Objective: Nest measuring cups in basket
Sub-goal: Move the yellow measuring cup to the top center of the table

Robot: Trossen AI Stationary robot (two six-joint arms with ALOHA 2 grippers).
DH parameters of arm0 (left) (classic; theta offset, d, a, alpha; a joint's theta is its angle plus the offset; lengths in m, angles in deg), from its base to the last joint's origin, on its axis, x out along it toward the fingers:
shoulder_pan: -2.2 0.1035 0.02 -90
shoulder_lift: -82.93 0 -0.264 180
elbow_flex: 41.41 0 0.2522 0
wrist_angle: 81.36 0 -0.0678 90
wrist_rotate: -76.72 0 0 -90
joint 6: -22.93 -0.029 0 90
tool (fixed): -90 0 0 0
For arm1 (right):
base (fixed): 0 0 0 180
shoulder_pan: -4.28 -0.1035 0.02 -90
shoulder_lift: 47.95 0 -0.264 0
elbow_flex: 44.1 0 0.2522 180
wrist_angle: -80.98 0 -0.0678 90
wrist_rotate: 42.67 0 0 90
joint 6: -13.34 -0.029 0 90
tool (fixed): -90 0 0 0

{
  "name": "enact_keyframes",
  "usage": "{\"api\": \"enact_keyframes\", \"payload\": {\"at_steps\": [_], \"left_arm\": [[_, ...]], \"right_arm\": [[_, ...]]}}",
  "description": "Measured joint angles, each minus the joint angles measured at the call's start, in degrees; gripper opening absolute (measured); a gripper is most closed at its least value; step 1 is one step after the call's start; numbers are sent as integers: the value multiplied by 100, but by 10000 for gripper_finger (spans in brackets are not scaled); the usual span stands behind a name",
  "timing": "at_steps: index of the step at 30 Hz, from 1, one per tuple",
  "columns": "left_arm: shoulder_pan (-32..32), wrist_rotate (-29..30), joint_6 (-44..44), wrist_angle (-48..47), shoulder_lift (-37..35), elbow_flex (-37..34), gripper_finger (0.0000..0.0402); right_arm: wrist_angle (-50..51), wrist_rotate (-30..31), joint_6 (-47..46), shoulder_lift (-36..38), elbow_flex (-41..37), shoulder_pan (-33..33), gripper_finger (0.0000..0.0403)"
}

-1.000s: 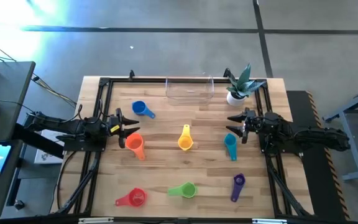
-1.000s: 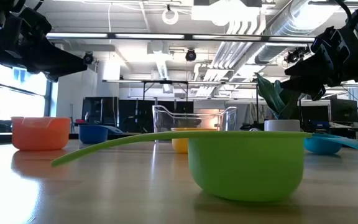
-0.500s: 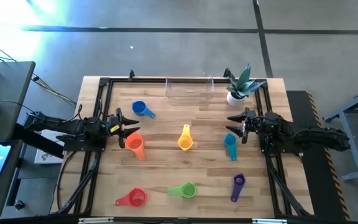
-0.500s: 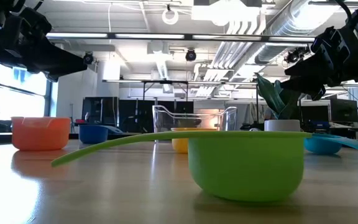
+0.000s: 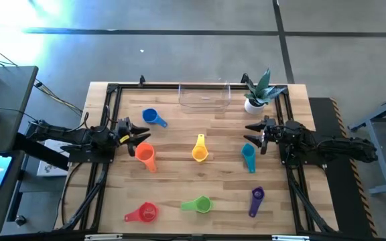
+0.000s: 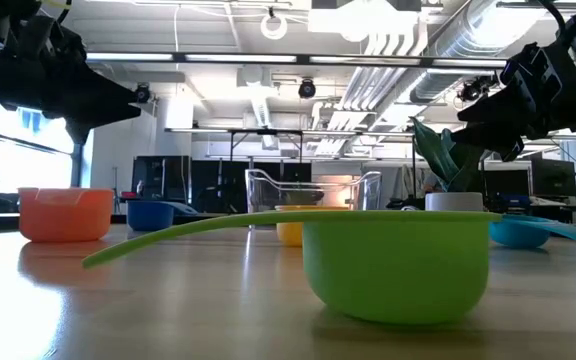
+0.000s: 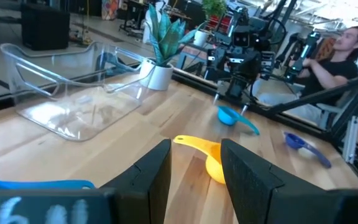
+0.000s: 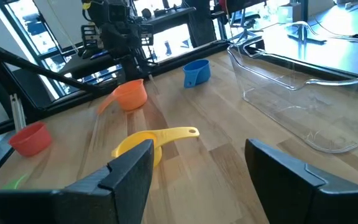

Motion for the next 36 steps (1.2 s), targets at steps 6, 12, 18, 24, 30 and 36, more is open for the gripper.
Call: {"api": "enact_keyframes", "payload": {"at_steps": [6, 12, 18, 24, 30, 36], "left_arm": [[0, 107, 250, 41, 1, 1, 131], [0, 103, 657, 39, 1, 1, 131], [0, 105, 505, -5, 1, -1, 131], [0, 396, 362, 0, 0, 1, 131], [1, 665, 664, -2, 1, 1, 131], [0, 667, 906, -2, -1, -1, 131]], "right_arm": [[0, -41, -178, 1, 0, 0, 245], [-30, -46, -735, 1, 0, 0, 245], [-366, 31, -1540, -1, -2, -2, 245], [-1531, 798, -1840, 0, -2, 0, 245], [-2872, 1098, -1803, 0, -2, 0, 245], [-3901, 1058, -1595, 0, -2, 0, 245]]}}
